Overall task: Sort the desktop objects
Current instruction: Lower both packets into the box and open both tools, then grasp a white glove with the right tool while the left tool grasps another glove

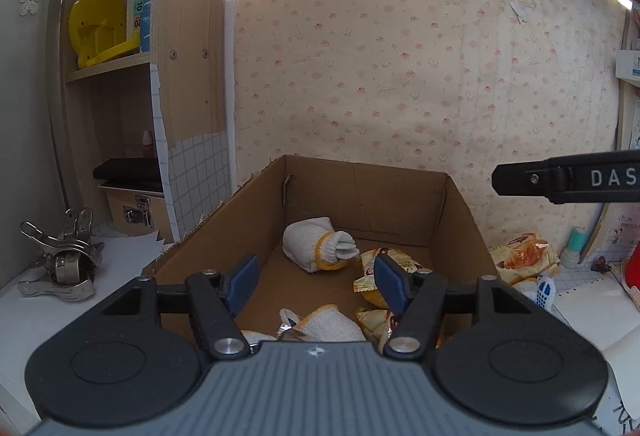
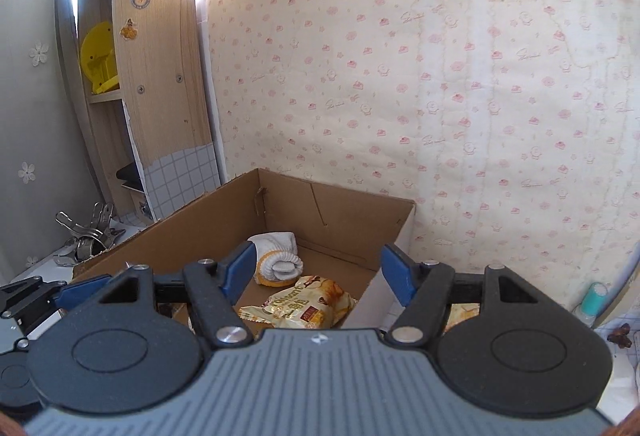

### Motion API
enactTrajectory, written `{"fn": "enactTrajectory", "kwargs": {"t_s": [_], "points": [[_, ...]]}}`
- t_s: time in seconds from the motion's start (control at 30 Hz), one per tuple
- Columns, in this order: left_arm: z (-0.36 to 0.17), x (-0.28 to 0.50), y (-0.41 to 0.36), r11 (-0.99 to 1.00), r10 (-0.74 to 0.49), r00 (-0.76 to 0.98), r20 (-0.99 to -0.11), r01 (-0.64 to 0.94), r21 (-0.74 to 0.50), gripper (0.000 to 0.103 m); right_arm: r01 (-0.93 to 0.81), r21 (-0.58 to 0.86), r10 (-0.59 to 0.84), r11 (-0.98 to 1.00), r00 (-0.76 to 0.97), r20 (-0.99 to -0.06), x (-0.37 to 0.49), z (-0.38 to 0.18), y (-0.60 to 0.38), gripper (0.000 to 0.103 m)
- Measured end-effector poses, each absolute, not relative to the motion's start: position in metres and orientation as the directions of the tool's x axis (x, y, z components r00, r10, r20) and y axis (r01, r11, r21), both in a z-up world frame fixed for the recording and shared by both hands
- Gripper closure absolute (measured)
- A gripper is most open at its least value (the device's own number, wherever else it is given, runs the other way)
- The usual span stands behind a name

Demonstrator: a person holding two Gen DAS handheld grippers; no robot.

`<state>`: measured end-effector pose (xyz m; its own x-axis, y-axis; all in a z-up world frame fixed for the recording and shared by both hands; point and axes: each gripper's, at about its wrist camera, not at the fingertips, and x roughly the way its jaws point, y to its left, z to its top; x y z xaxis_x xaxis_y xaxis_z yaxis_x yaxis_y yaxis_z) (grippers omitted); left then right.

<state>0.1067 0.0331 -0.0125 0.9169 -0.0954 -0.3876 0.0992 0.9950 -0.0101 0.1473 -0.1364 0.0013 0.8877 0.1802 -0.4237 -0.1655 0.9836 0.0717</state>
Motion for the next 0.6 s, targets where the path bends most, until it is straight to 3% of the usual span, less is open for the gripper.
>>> {"fn": "enactTrajectory", "kwargs": {"t_s": [0.23, 0.47, 0.53, 0.6], "points": [[-0.003, 0.082, 0.025, 0.987, -0.158, 0.926, -0.342, 0.149, -0.053, 0.035, -0.081, 0.057, 0.097, 0.995, 0.913, -0.396, 0.117, 0.001, -0.177, 0.035], [-0.004, 0.046, 0.005, 0.971, -0.239, 0.924, -0.300, 0.225, -0.079, 0.034, 0.045, 0.105, 0.008, 0.993, 0.890, -0.455, 0.099, -0.032, -0.229, 0.034], [-0.008, 0.039, 0.001, 0.969, -0.248, 0.920, -0.304, 0.235, -0.081, 0.034, 0.056, 0.112, 0.004, 0.992, 0.878, -0.480, 0.096, -0.046, -0.234, 0.023], [-0.011, 0.034, -0.001, 0.967, -0.255, 0.916, -0.311, 0.242, -0.083, 0.034, 0.062, 0.128, 0.011, 0.990, 0.867, -0.499, 0.096, -0.060, -0.236, 0.020]]}}
